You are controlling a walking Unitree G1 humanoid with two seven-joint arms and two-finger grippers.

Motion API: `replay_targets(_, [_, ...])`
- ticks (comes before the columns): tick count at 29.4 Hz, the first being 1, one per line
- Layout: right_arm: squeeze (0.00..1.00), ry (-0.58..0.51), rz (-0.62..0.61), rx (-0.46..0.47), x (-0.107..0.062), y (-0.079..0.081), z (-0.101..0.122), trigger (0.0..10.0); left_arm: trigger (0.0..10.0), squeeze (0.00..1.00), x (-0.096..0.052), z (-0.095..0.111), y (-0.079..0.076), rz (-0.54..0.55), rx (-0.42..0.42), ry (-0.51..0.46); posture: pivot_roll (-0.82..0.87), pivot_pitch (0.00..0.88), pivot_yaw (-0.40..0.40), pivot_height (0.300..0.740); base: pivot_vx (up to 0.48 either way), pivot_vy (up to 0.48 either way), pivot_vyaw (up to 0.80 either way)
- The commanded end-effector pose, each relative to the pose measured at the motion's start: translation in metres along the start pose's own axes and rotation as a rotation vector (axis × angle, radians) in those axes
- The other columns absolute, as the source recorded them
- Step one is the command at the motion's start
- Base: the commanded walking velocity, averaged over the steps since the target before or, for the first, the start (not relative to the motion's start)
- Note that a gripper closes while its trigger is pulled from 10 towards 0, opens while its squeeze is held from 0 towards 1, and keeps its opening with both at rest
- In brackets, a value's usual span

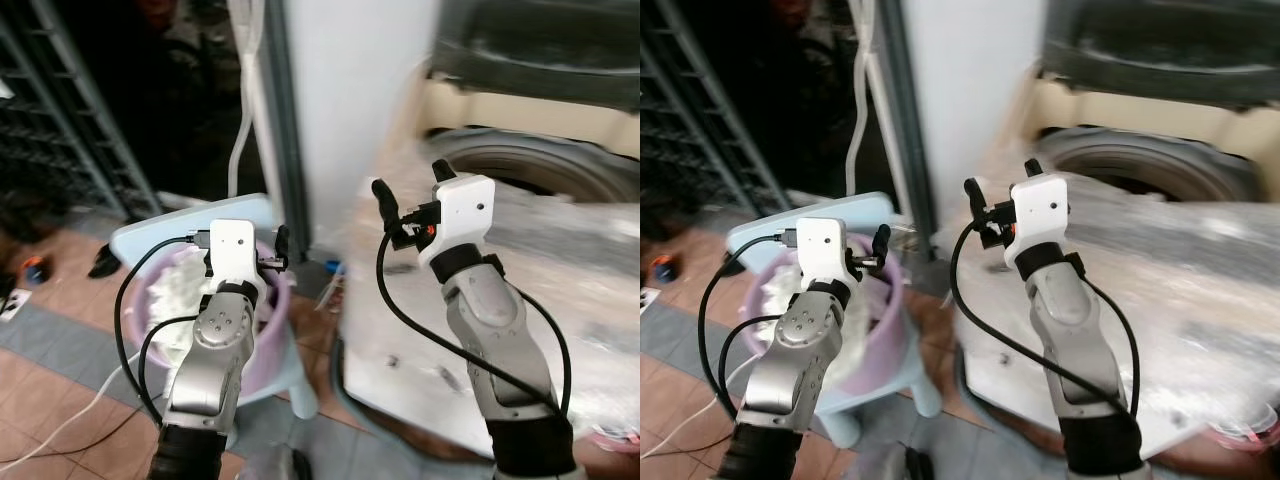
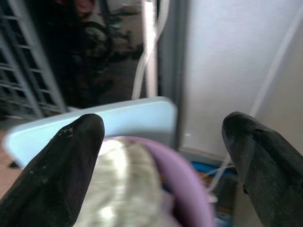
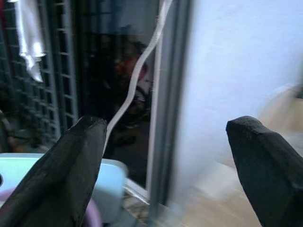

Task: Clothes washing

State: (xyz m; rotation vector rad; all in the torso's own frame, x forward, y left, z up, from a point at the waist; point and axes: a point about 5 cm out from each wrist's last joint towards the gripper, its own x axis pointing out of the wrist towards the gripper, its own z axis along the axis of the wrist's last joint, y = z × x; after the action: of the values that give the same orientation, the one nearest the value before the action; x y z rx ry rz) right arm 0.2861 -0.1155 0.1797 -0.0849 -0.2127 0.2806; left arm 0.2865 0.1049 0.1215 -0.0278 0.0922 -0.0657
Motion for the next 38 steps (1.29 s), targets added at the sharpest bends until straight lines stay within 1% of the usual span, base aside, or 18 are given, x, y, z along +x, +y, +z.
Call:
replay_targets(1, [1.00, 0.006, -0.031, 0.000, -0.001, -0.006, 0.000, 10.0, 10.0, 0.00, -0.001, 0.001, -0.006, -0.016, 0.008, 0.000, -0.07, 0.034, 0.109, 0.740, 0.000, 0.480, 0.77])
replay_targets(5, [1.00, 0.018, -0.045, 0.013, -0.003, -0.007, -0.002, 10.0, 10.0, 0.00, -0.001, 0.000, -0.008, -0.021, 0.023, 0.005, -0.07, 0.028, 0.112, 0.740, 0.000, 0.480, 0.19])
replay_targets(10, [1.00, 0.035, -0.065, 0.025, -0.006, -0.009, -0.006, 10.0, 10.0, 0.00, 0.000, -0.001, -0.002, 0.013, 0.026, -0.002, -0.06, 0.017, 0.108, 0.740, 0.000, 0.480, 0.00])
replay_targets(15, [1.00, 0.047, -0.055, 0.035, -0.008, -0.007, -0.009, 10.0, 10.0, 0.00, -0.004, 0.000, -0.003, 0.000, 0.054, -0.021, -0.04, 0.012, 0.102, 0.740, 0.000, 0.120, 0.00])
replay_targets(17, [1.00, 0.054, -0.048, 0.042, -0.008, -0.006, -0.011, 10.0, 10.0, 0.00, -0.004, 0.001, -0.001, 0.008, 0.039, -0.030, -0.04, 0.010, 0.098, 0.740, 0.000, 0.000, 0.00])
replay_targets(18, [0.89, 0.063, -0.037, 0.045, -0.007, -0.004, -0.013, 10.0, 10.0, 0.00, -0.005, 0.003, 0.002, 0.008, 0.037, -0.046, -0.03, 0.015, 0.092, 0.740, 0.000, 0.000, 0.00])
replay_targets(19, [0.64, 0.066, -0.025, 0.044, -0.006, -0.003, -0.013, 10.0, 10.0, 0.00, -0.005, 0.004, 0.004, 0.008, 0.038, -0.047, -0.03, 0.027, 0.089, 0.740, 0.000, 0.000, 0.00])
replay_targets(20, [0.14, 0.068, -0.013, 0.040, -0.004, -0.001, -0.013, 10.0, 10.0, 0.00, -0.006, 0.003, 0.006, 0.009, 0.040, -0.046, -0.03, 0.030, 0.086, 0.740, 0.000, 0.000, 0.00])
replay_targets(21, [0.00, 0.072, 0.001, 0.037, -0.003, 0.002, -0.014, 10.0, 10.0, 0.00, -0.007, 0.002, 0.009, 0.014, 0.040, -0.043, -0.03, 0.031, 0.083, 0.740, 0.000, 0.000, 0.00])
replay_targets(23, [0.00, 0.083, 0.009, 0.040, -0.003, 0.003, -0.015, 10.0, 10.0, 0.00, -0.008, 0.000, 0.011, 0.022, 0.039, -0.038, -0.03, 0.031, 0.083, 0.740, 0.000, 0.000, 0.00])
replay_targets(24, [0.00, 0.122, 0.017, 0.039, -0.004, 0.004, -0.022, 10.0, 10.0, 0.00, -0.010, -0.004, 0.015, 0.035, 0.037, -0.020, -0.04, 0.037, 0.086, 0.740, 0.000, 0.000, 0.00])
replay_targets(25, [0.00, 0.122, 0.017, 0.039, -0.004, 0.004, -0.022, 10.0, 10.0, 0.00, -0.010, -0.004, 0.015, 0.035, 0.037, -0.020, -0.04, 0.037, 0.086, 0.740, 0.000, 0.000, 0.00])
replay_targets(26, [0.00, 0.174, 0.032, 0.042, -0.006, 0.005, -0.030, 10.0, 10.0, 0.00, -0.011, -0.008, 0.016, 0.045, 0.028, -0.003, -0.04, 0.039, 0.089, 0.740, 0.000, 0.000, 0.00])
replay_targets(28, [0.00, 0.207, 0.049, 0.041, -0.008, 0.006, -0.036, 10.0, 10.0, 0.00, -0.011, -0.008, 0.016, 0.044, 0.029, 0.002, -0.03, 0.041, 0.087, 0.740, 0.000, 0.000, 0.00])
replay_targets(29, [0.00, 0.263, 0.094, -0.009, -0.013, 0.009, -0.046, 10.0, 10.0, 0.00, -0.011, -0.008, 0.015, 0.044, 0.047, 0.003, -0.03, 0.041, 0.086, 0.740, 0.292, 0.000, 0.00])
replay_targets(30, [0.00, 0.284, 0.131, -0.051, -0.016, 0.013, -0.052, 10.0, 10.0, 0.00, -0.010, -0.006, 0.015, 0.039, 0.052, -0.001, -0.03, 0.042, 0.084, 0.740, 0.300, 0.000, 0.00])
replay_targets(36, [0.00, 0.321, 0.114, -0.021, -0.022, 0.016, -0.058, 10.0, 10.0, 0.00, -0.008, -0.005, 0.017, 0.045, 0.040, -0.004, -0.03, 0.044, 0.084, 0.740, 0.341, 0.000, 0.56])
replay_targets(38, [0.00, 0.336, 0.104, -0.001, -0.022, 0.016, -0.060, 10.0, 10.0, 0.00, -0.008, -0.006, 0.018, 0.046, 0.039, -0.001, -0.03, 0.044, 0.084, 0.740, 0.414, 0.000, 0.00])
